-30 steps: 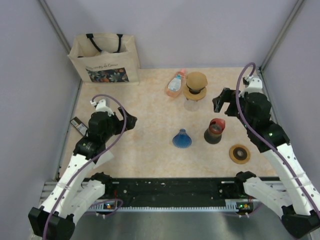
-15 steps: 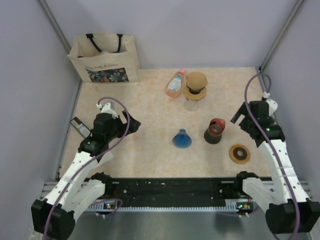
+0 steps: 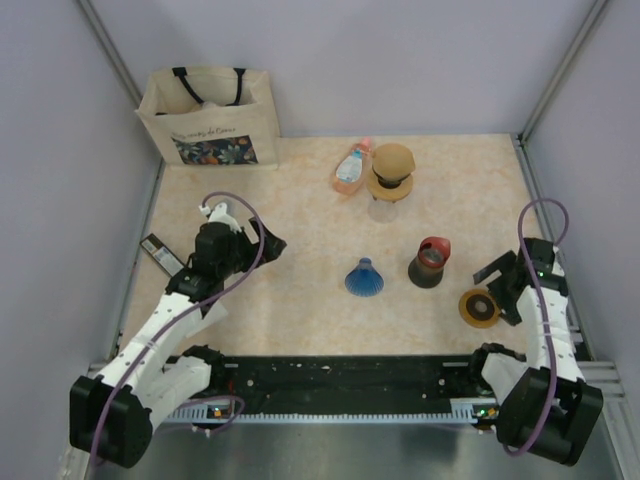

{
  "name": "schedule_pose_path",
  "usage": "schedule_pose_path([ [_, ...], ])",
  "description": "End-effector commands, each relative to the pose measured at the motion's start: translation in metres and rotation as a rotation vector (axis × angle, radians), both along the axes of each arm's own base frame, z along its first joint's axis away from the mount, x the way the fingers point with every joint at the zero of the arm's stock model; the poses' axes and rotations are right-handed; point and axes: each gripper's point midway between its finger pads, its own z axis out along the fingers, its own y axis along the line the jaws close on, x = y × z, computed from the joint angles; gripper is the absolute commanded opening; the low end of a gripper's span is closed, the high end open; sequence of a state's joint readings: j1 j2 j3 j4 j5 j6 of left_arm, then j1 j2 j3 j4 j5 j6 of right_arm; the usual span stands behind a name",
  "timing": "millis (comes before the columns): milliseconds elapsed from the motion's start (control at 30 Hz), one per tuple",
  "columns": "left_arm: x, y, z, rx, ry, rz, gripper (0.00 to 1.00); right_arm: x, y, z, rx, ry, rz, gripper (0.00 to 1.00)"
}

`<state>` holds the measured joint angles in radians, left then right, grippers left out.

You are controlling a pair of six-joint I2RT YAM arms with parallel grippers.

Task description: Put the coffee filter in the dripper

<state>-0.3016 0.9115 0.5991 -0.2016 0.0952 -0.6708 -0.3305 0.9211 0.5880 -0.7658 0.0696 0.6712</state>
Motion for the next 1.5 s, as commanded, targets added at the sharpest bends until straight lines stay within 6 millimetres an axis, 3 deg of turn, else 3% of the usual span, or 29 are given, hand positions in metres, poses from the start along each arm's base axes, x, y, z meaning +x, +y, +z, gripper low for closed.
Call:
schedule_pose_path([
  [0, 0.008, -0.007, 0.010, -0.025, -0.051, -0.024, 0.99, -0.006, 0.008, -0.007, 0.057, 0.019, -0.034, 0.93],
  [167, 0.008, 0.000, -0.002, 0.004, -0.043, -0.001, 0.99, -0.008, 0.004, 0.009, 0.040, -0.032, -0.122, 0.73],
  [300, 0.009, 0.002, 0.000, 0.026, -0.052, -0.002, 0.99, -0.031, 0.004, 0.001, 0.041, 0.062, -0.179, 0.65],
  [467, 0.012, 0.005, 0.003, 0.037, -0.060, 0.009, 0.99, -0.043, 0.003, -0.001, 0.033, 0.120, -0.210, 0.59],
  [967, 0.009, 0.018, 0.004, 0.069, -0.076, 0.059, 0.99, -0.029, 0.000, -0.037, 0.056, 0.188, -0.196, 0.46],
  [1100, 0.008, 0.018, 0.004, 0.071, -0.071, 0.060, 0.99, -0.029, 0.000, -0.044, 0.056, 0.203, -0.182, 0.37],
  [1167, 0.006, 0.018, 0.005, 0.069, -0.074, 0.058, 0.99, -0.031, 0.001, -0.047, 0.060, 0.218, -0.178, 0.25],
  [1233, 0.008, 0.024, 0.006, 0.085, -0.083, 0.088, 0.99, -0.030, 0.002, -0.048, 0.068, 0.221, -0.167, 0.20],
  [1333, 0.007, 0.025, 0.007, 0.085, -0.087, 0.091, 0.99, -0.026, 0.003, -0.046, 0.069, 0.201, -0.145, 0.00],
  [1467, 0.007, 0.027, 0.008, 0.088, -0.088, 0.100, 0.99, -0.015, 0.001, -0.030, 0.056, 0.141, -0.104, 0.00],
])
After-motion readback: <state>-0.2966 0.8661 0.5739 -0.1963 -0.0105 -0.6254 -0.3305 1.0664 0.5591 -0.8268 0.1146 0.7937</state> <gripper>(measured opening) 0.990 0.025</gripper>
